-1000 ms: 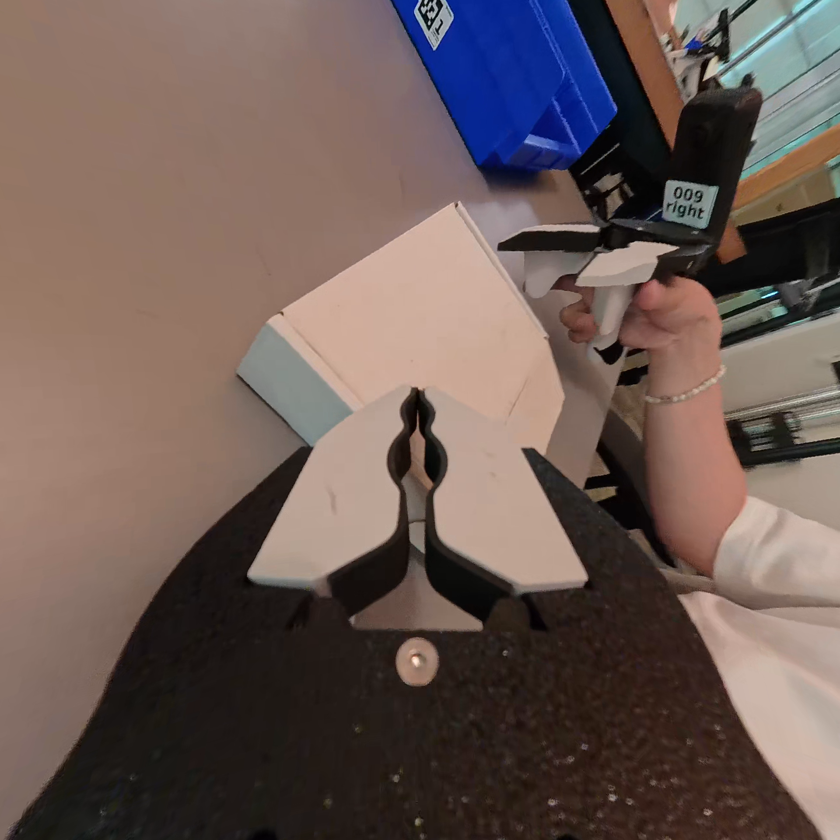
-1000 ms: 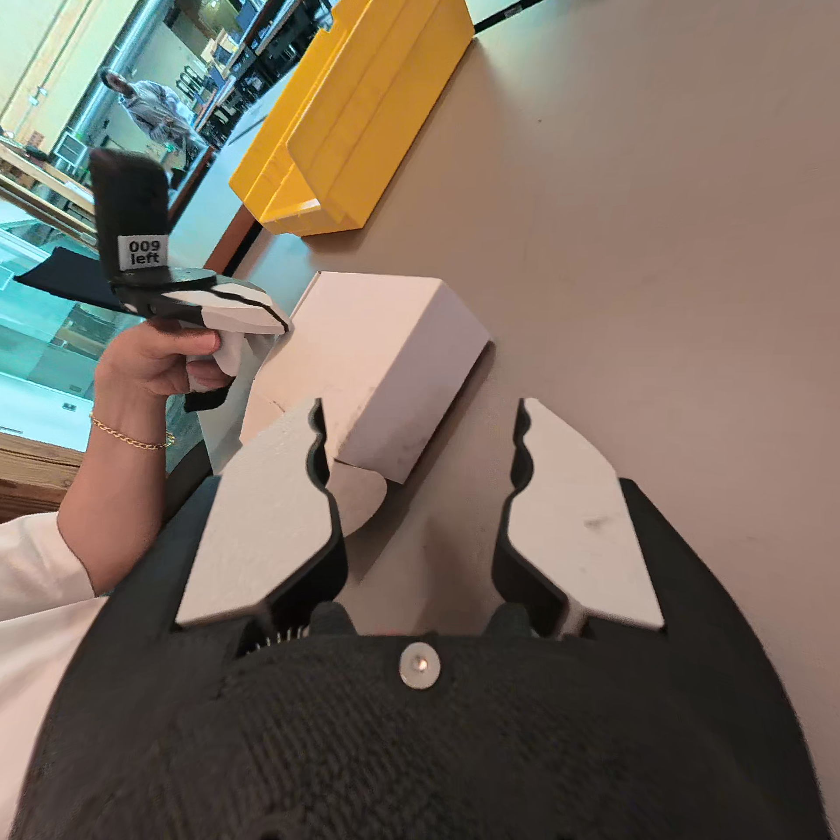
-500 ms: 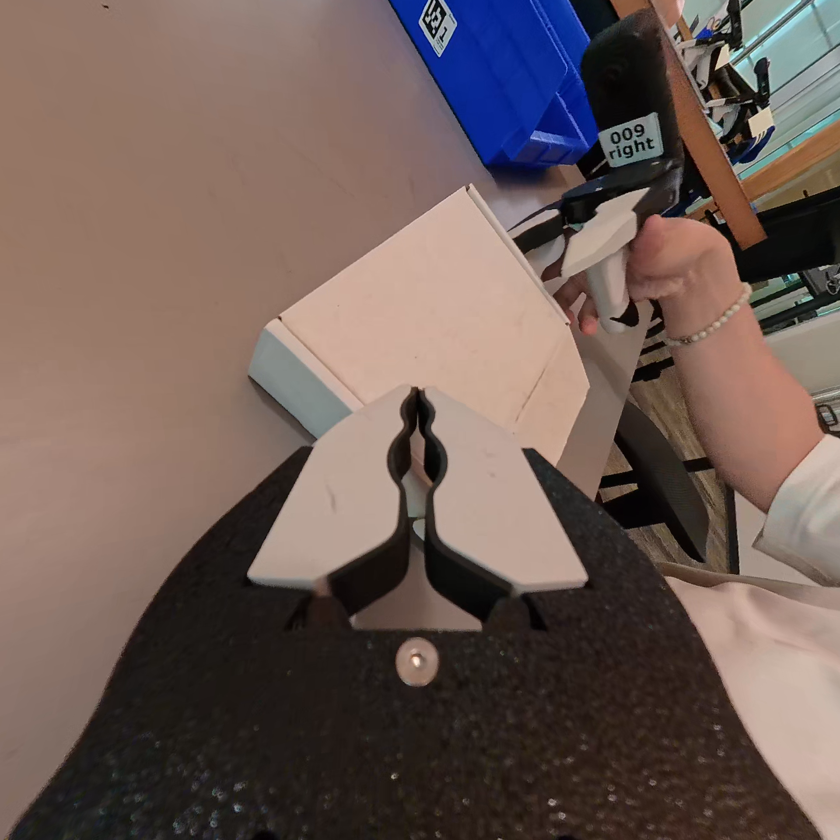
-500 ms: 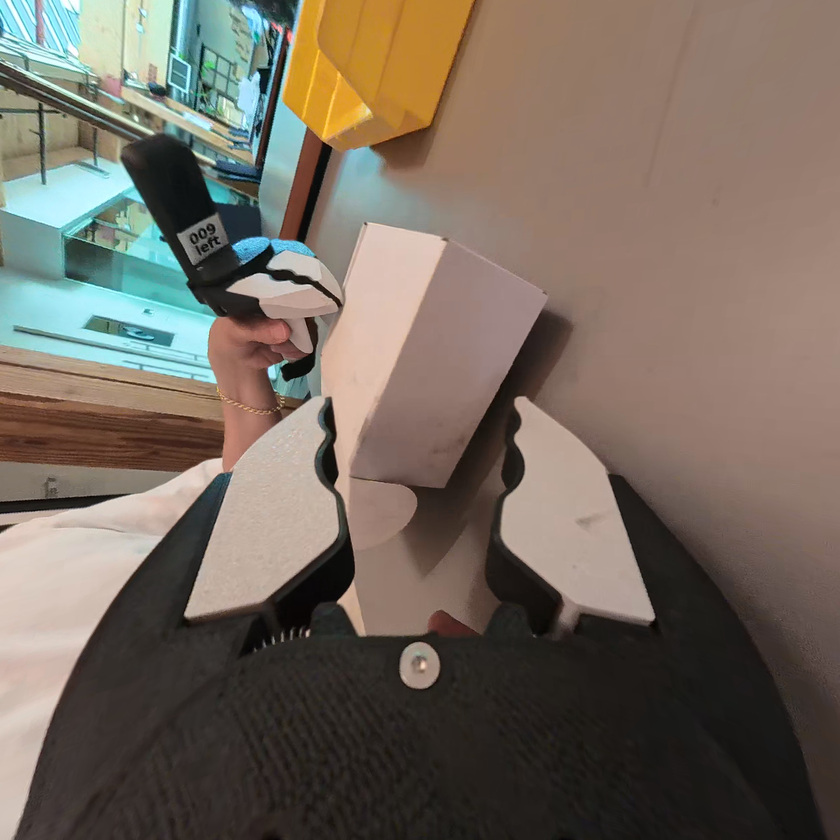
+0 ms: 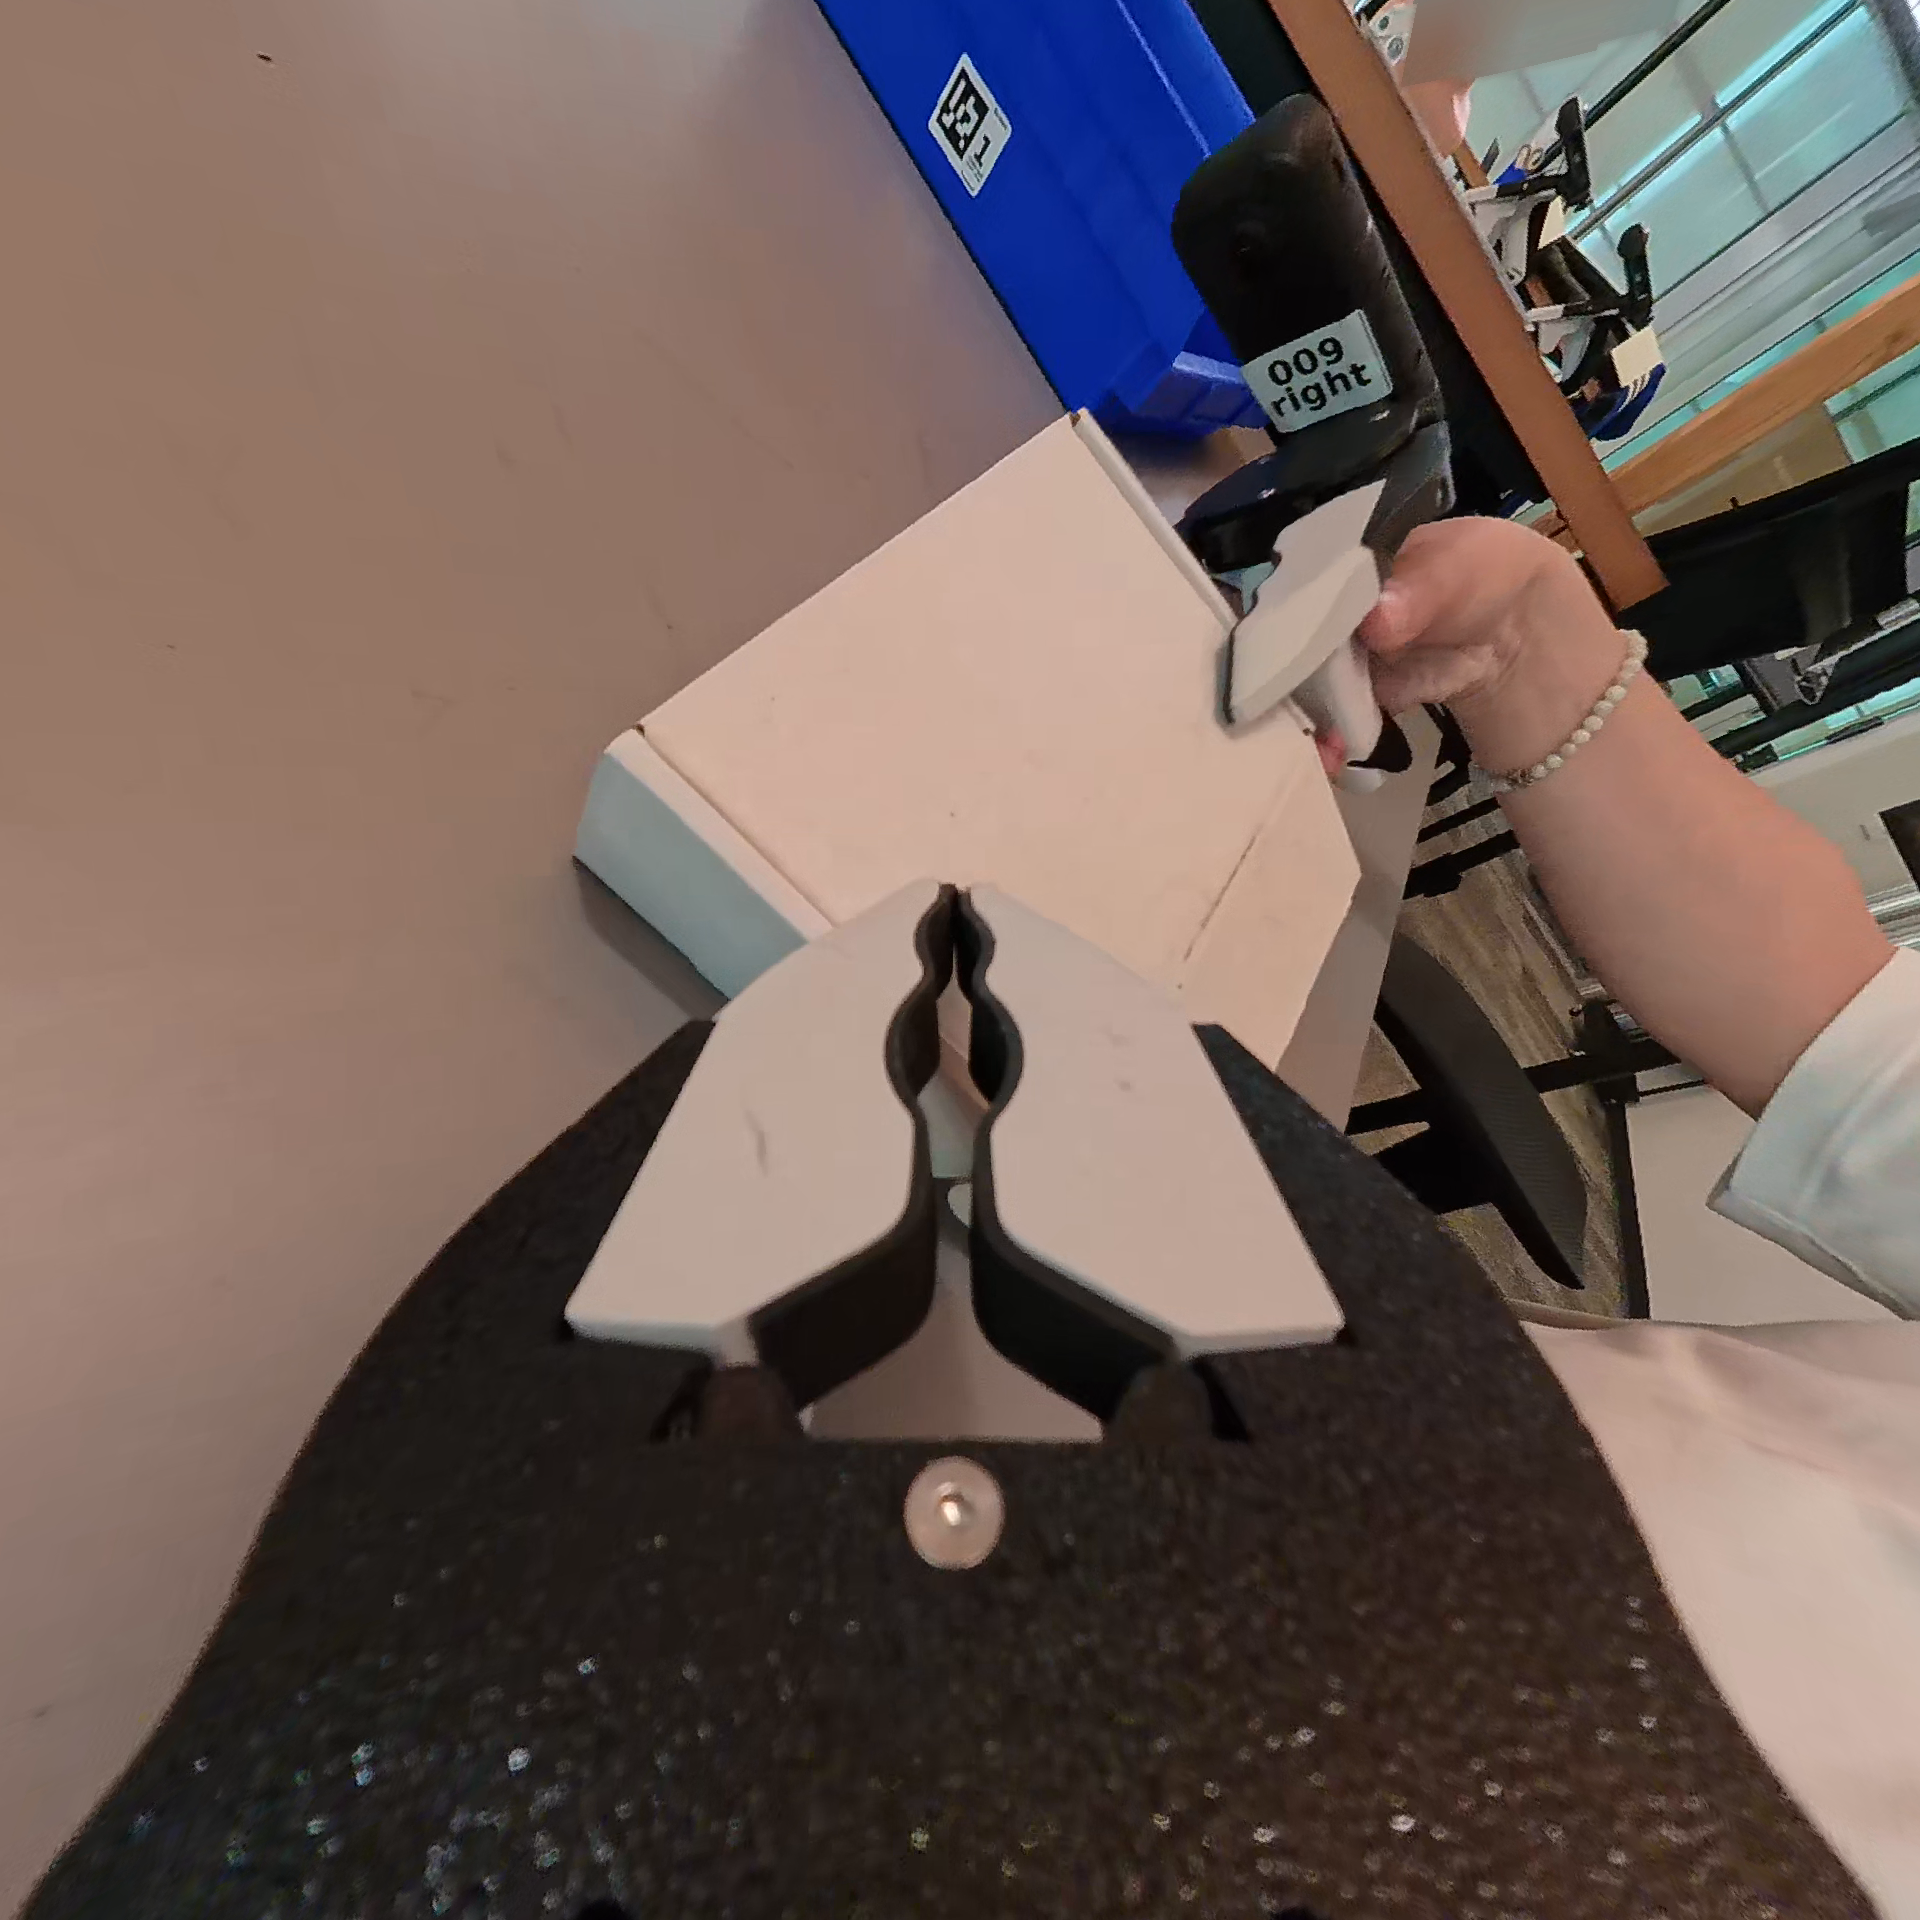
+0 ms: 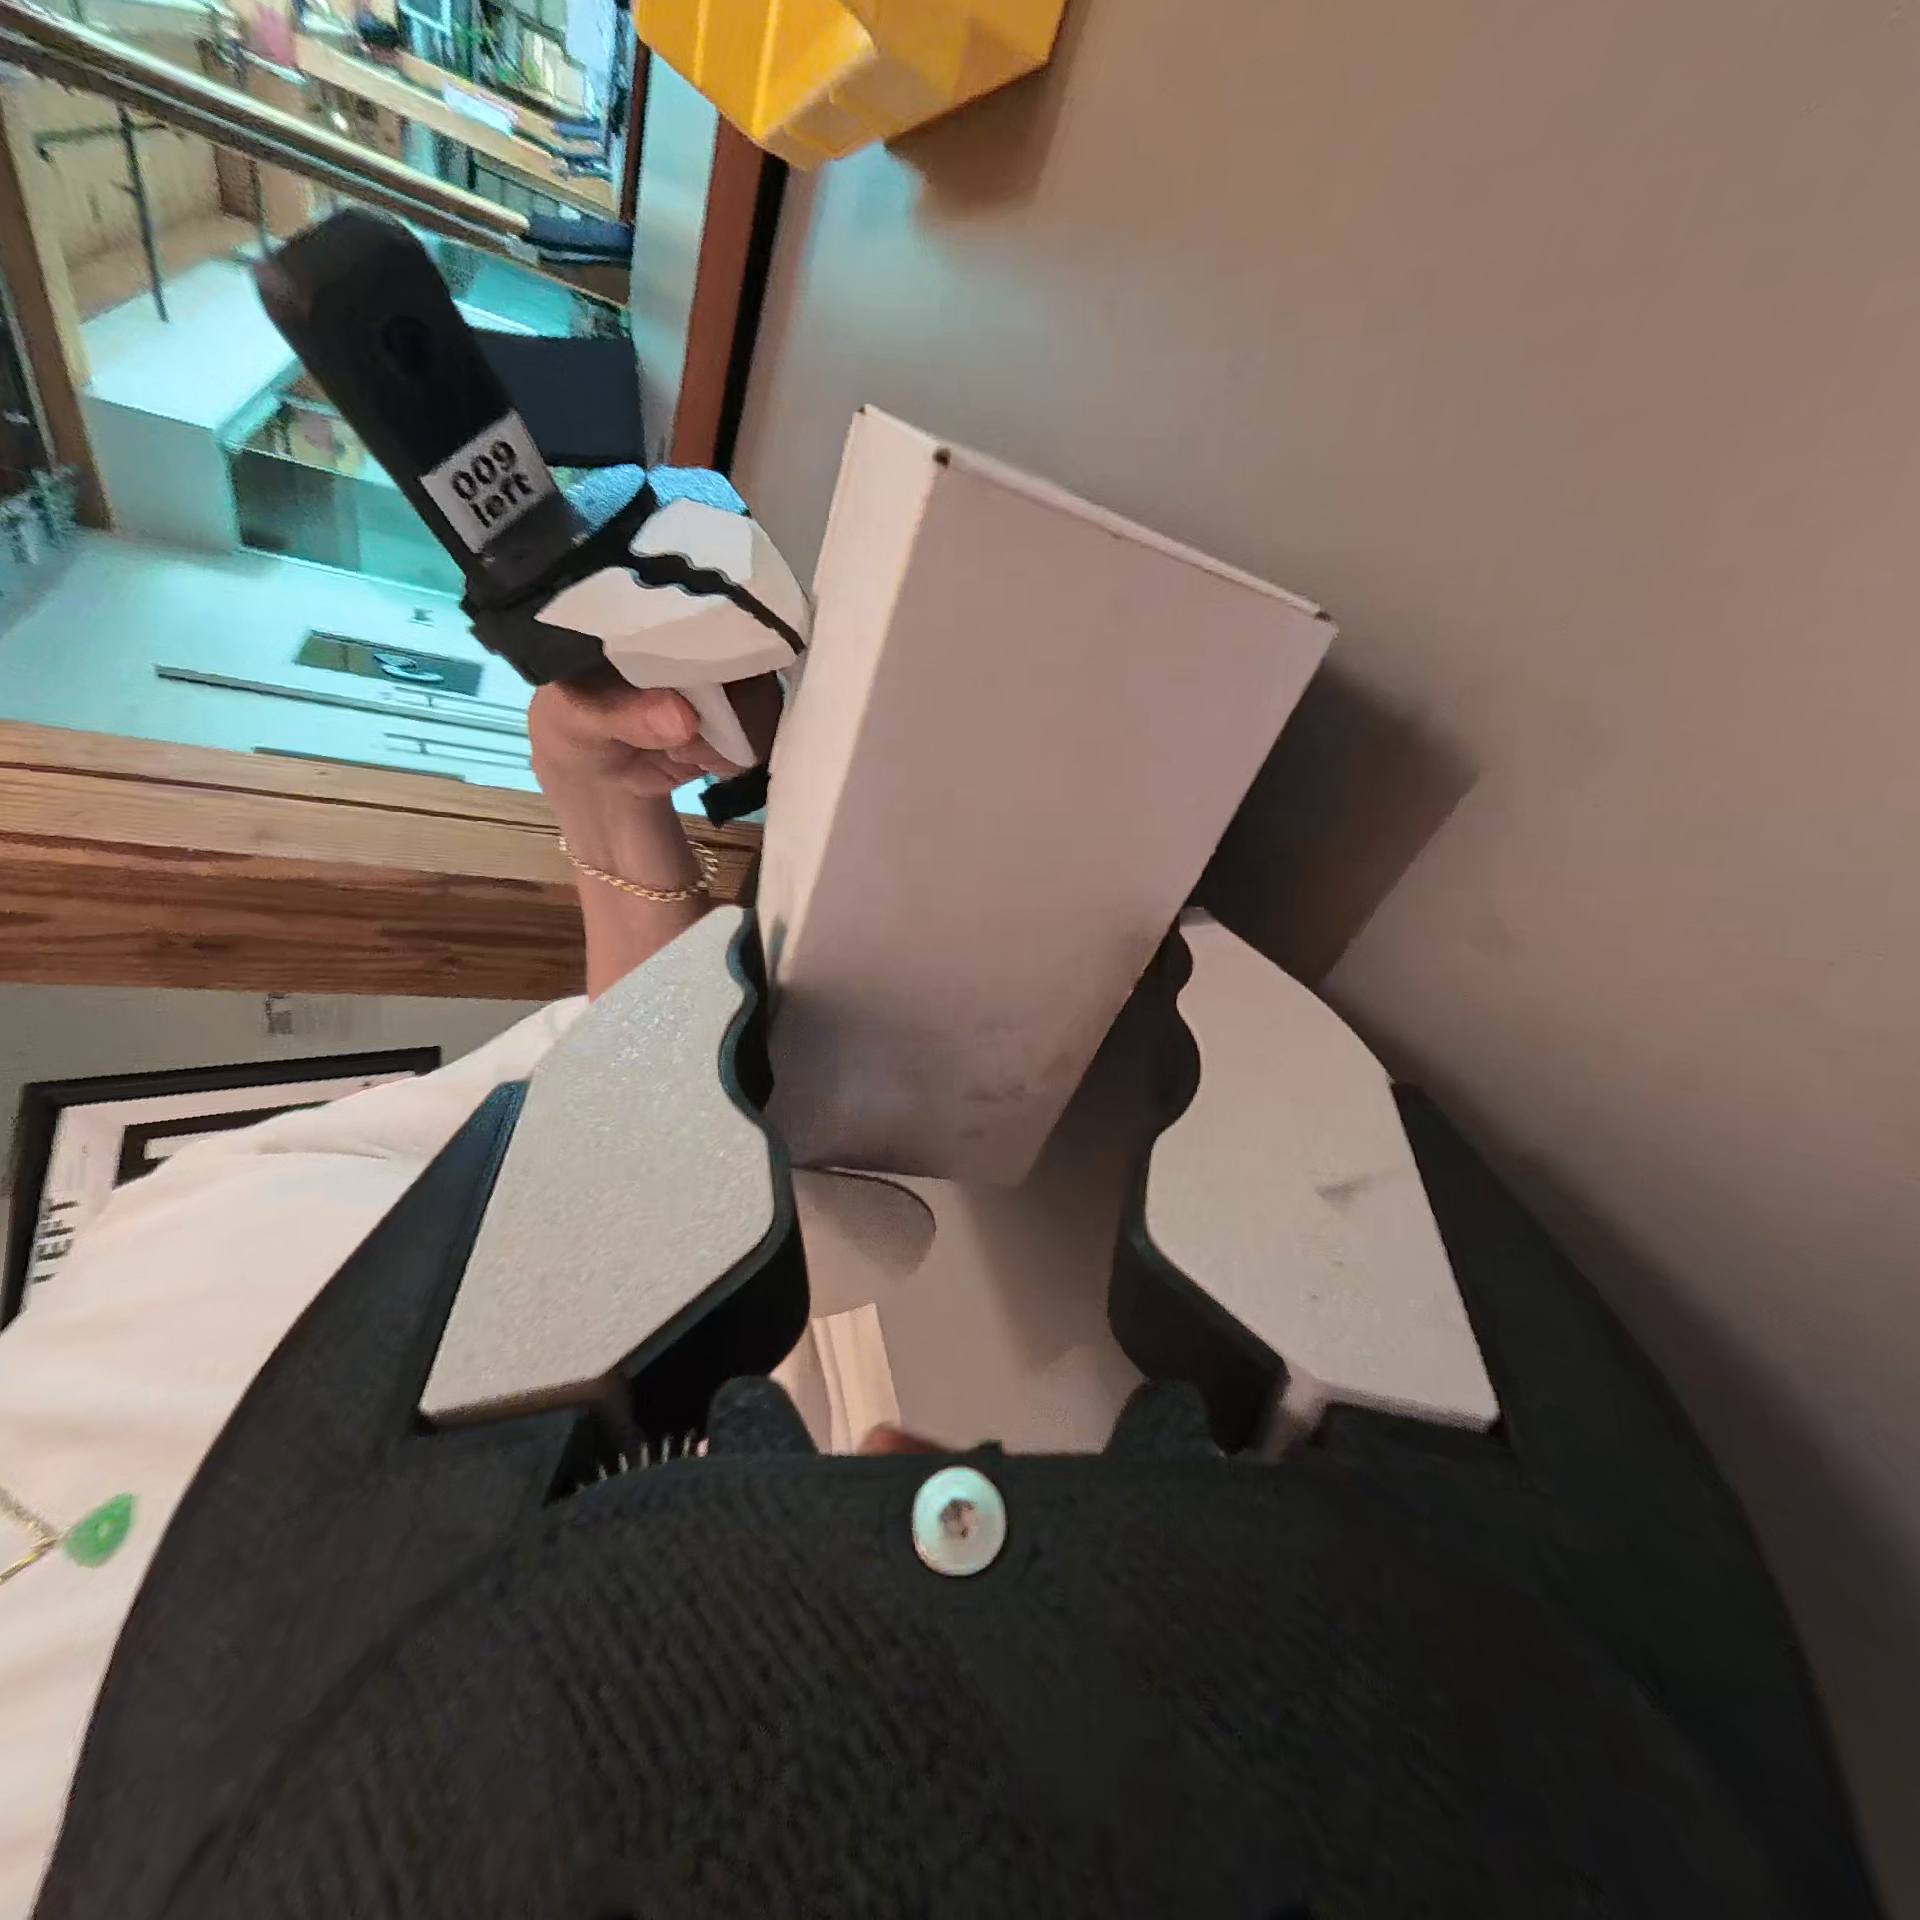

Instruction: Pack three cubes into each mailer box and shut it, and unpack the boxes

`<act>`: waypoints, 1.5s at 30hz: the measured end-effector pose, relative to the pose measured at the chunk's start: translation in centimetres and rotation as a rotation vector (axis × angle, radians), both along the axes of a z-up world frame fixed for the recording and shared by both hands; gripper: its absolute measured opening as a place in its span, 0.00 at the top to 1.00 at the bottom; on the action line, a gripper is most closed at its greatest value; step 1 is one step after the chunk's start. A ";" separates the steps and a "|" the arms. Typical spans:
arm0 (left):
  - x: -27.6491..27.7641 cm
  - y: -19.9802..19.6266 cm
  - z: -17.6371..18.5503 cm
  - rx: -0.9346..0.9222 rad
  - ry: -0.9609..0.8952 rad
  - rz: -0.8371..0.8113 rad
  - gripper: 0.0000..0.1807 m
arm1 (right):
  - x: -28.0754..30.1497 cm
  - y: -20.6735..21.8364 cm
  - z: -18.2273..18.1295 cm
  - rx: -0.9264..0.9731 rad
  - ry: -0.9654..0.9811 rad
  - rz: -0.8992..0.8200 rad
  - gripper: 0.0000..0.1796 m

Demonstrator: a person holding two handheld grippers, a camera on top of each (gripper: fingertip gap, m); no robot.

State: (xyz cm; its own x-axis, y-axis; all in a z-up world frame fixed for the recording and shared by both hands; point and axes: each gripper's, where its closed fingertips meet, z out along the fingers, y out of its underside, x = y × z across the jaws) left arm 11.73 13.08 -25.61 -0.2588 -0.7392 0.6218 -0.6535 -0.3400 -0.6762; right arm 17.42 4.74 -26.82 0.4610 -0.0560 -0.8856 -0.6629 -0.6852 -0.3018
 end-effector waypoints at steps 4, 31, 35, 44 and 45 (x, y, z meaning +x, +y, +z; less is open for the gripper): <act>-0.2 0.4 0.0 0.064 -0.026 -0.010 1.00 | -0.1 0.9 -0.6 0.003 0.005 -0.024 0.60; -5.2 -6.3 4.5 1.897 -1.089 -0.207 0.46 | 1.3 -2.0 7.0 0.259 0.242 -0.054 0.63; -3.7 -8.3 4.6 2.074 -1.179 -0.171 0.42 | 0.1 -1.3 8.2 0.288 0.277 -0.020 0.63; -1.4 -8.6 5.9 2.055 -1.122 -0.143 0.58 | -0.6 -0.8 7.9 0.254 0.279 -0.010 0.62; -1.5 -8.6 6.2 1.967 -1.121 -0.146 0.58 | -0.1 -0.9 8.4 0.288 0.288 -0.025 0.62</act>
State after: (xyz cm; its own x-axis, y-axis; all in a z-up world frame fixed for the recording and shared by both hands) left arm 10.21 4.47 -19.36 0.0384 -0.0071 -0.9992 0.1538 0.9881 -0.0011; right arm 17.30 3.79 -18.38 0.1939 0.2045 -0.9595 -0.7639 -0.5821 -0.2785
